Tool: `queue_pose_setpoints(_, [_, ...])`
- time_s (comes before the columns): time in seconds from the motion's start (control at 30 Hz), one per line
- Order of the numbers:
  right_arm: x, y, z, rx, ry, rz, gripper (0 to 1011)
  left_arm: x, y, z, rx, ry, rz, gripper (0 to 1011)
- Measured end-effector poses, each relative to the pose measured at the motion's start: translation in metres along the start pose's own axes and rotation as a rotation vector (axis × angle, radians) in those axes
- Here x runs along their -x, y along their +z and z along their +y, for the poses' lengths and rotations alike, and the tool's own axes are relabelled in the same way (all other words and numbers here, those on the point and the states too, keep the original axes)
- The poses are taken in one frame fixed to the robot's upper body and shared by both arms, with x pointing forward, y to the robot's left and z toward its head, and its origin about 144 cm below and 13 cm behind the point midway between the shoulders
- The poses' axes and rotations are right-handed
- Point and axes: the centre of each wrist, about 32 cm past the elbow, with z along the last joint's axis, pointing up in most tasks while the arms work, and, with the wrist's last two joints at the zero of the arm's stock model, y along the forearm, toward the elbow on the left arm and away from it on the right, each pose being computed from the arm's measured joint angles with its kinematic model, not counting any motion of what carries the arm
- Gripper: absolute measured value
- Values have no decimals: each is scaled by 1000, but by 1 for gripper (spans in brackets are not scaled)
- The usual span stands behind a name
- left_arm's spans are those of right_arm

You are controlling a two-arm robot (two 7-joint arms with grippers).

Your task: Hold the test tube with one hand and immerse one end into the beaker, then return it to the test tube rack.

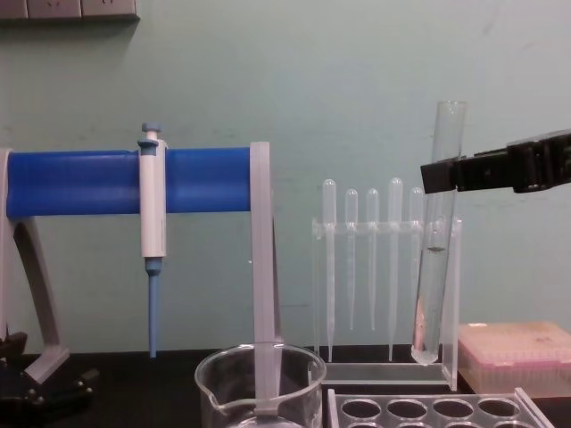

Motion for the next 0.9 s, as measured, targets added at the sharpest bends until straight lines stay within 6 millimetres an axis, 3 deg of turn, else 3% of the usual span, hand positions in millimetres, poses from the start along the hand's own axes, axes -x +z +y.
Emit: queue_pose_setpoints(0.9, [0,0,0,0,0,0,222,0,0,0,0,0,0,1000])
